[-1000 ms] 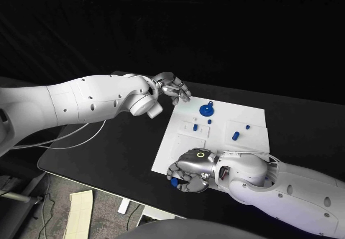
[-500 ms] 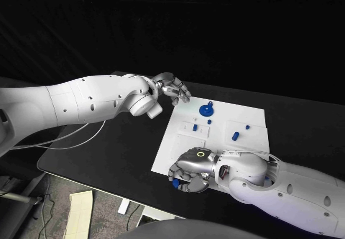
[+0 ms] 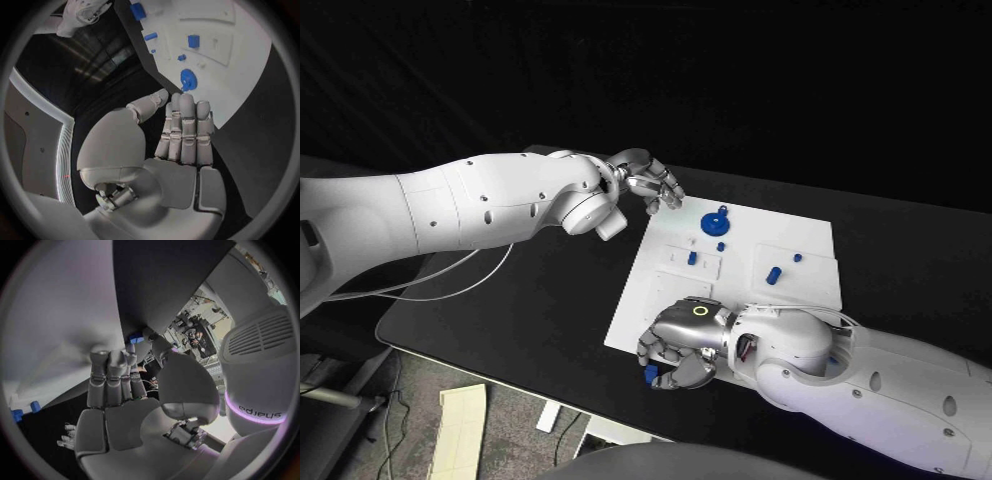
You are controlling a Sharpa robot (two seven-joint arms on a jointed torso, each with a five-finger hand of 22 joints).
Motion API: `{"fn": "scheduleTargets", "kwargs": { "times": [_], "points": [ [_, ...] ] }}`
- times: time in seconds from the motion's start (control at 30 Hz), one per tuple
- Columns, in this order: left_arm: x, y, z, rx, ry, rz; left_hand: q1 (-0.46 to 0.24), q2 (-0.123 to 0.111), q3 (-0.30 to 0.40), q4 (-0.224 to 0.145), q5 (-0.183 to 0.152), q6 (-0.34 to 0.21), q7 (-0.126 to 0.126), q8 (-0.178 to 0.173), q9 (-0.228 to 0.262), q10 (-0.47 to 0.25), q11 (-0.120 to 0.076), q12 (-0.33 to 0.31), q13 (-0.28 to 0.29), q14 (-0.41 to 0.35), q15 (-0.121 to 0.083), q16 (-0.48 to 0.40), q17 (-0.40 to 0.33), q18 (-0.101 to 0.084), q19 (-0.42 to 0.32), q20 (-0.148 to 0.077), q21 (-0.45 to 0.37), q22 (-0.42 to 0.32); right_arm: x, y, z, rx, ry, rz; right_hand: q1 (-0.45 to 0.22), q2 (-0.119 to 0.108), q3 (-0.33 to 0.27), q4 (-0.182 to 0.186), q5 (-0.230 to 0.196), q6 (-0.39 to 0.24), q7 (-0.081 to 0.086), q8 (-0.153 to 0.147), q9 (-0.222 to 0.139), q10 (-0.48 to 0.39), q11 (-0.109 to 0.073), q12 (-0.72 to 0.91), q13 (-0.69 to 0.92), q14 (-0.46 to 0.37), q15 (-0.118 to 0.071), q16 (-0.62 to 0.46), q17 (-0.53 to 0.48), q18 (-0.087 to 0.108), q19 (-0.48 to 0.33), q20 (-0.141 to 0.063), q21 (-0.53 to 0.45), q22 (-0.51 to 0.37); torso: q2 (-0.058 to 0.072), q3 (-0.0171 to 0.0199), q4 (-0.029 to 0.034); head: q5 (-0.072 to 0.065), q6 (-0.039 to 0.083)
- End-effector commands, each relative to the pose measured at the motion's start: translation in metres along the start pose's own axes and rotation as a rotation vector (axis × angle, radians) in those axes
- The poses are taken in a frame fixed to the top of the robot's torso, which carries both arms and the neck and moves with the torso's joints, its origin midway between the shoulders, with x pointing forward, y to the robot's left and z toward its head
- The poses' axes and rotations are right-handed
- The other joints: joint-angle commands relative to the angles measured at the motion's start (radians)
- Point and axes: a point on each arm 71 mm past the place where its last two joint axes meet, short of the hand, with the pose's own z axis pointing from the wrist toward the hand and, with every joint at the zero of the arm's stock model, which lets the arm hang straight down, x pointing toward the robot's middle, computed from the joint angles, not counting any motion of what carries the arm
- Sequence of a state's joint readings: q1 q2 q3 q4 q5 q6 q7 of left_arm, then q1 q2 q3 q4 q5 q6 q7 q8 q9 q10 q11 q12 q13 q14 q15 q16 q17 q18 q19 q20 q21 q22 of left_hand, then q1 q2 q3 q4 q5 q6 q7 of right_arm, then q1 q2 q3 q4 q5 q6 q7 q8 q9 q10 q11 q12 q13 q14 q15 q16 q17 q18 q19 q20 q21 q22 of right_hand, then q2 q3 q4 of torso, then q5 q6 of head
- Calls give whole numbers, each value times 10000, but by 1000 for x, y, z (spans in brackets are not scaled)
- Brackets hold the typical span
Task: Assemble the parts on the task board
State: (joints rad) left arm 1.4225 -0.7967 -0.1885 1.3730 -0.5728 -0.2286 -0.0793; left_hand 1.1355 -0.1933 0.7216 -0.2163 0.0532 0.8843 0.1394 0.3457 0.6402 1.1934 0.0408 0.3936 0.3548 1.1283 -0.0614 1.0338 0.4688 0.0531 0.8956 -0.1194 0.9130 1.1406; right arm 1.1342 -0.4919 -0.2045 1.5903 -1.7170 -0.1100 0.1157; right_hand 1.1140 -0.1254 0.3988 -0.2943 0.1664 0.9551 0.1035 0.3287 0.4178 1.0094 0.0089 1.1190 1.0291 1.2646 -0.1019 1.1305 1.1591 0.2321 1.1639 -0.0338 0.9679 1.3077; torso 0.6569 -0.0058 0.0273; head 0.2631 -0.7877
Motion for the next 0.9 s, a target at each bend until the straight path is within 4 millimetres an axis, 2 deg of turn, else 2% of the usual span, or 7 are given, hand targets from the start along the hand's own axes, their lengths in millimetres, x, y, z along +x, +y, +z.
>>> {"fn": "scheduleTargets", "kwargs": {
  "times": [0.03, 0.23, 0.3, 0.4, 0.53, 0.77, 0.9],
  "points": [
    [2, -1, 0, 1, 153, -57, -4, 73, -4, 57, -6, -61, 5, 57, -11, 76, -2, -69, 17, 50, -32, -58, 11, 100, 34, -416, -37, 17, 2, -3, 1, 351, -4, -172, -286, 41, -329, 5, -77, 56, 145, -52, -13, -2, -16, -11, -8, -55, 9, 49, -33, 297, -10, -64, 28, 144, 5, -1, 0, 6, 7],
    [3, -1, 0, -10, 168, -55, -3, 74, -4, 60, -5, -67, 6, 61, -18, 76, -1, -78, 20, 50, -32, -61, 15, 100, 33, -416, -39, 18, 1, -4, 5, 513, -58, -175, -513, 50, -628, 15, -105, 36, 147, -81, -18, 7, -17, -22, -21, -46, 9, 58, -59, 297, 4, -80, 6, 125, 9, 0, 4, -2, 11],
    [3, -1, 0, -24, 175, -54, -3, 74, -4, 60, -5, -68, 7, 62, -20, 77, -1, -80, 21, 50, -32, -62, 15, 100, 33, -416, -40, 18, 1, -4, 5, 517, -95, -148, -936, 23, -852, 192, -195, 48, 118, -80, -16, 19, -42, -23, -26, -38, 111, 65, -66, 287, 19, -55, 6, 116, 9, 2, 4, -13, 14],
    [3, -1, 0, -31, 170, -54, -3, 74, -4, 60, -5, -68, 7, 62, -20, 77, -1, -80, 21, 50, -32, -62, 15, 100, 33, -416, -40, 18, 0, -3, 5, 501, -168, -74, -936, 23, -852, 192, -195, 48, 118, -80, -16, 19, -42, -23, -26, -38, 111, 65, -66, 287, 19, -55, 6, 116, 7, 3, 3, -13, 19],
    [3, -1, 0, -30, 164, -55, -3, 75, -3, 66, -5, -81, 10, 66, -31, 74, 1, -95, 25, 49, -30, -67, 21, 100, 32, -415, -43, 20, 0, -4, 4, 456, -183, 84, -1268, 118, -1166, 49, -929, 34, 133, -117, -27, 33, -38, -48, -50, -35, -12, 60, -106, 297, 46, -132, -60, 67, 6, 4, 1, -17, 27],
    [2, 0, 0, -49, 150, -62, 4, 82, 3, 72, -5, -95, 13, 76, -48, 77, 3, -115, 34, 49, -28, -75, 29, 101, 31, -415, -49, 21, 2, -5, -2, 296, -86, 312, -1287, 30, -1377, 41, -1149, -105, 168, -230, -73, 2, -9, -90, -75, -72, 14, 37, -155, 297, 40, -189, -143, 29, 8, 12, 3, 9, 52],
    [1, 1, -1, -67, 119, -84, 19, 97, 13, 74, -4, -101, 14, 87, -61, 81, 3, -130, 42, 50, -28, -81, 37, 103, 31, -415, -53, 23, 3, -4, -7, 128, -57, 433, -816, 133, -1335, 22, -1006, -108, 178, -255, -85, -8, 2, -93, -76, -88, 26, 43, -177, 297, 32, -211, -171, 30, 7, 10, 2, 34, 53]
  ]
}}
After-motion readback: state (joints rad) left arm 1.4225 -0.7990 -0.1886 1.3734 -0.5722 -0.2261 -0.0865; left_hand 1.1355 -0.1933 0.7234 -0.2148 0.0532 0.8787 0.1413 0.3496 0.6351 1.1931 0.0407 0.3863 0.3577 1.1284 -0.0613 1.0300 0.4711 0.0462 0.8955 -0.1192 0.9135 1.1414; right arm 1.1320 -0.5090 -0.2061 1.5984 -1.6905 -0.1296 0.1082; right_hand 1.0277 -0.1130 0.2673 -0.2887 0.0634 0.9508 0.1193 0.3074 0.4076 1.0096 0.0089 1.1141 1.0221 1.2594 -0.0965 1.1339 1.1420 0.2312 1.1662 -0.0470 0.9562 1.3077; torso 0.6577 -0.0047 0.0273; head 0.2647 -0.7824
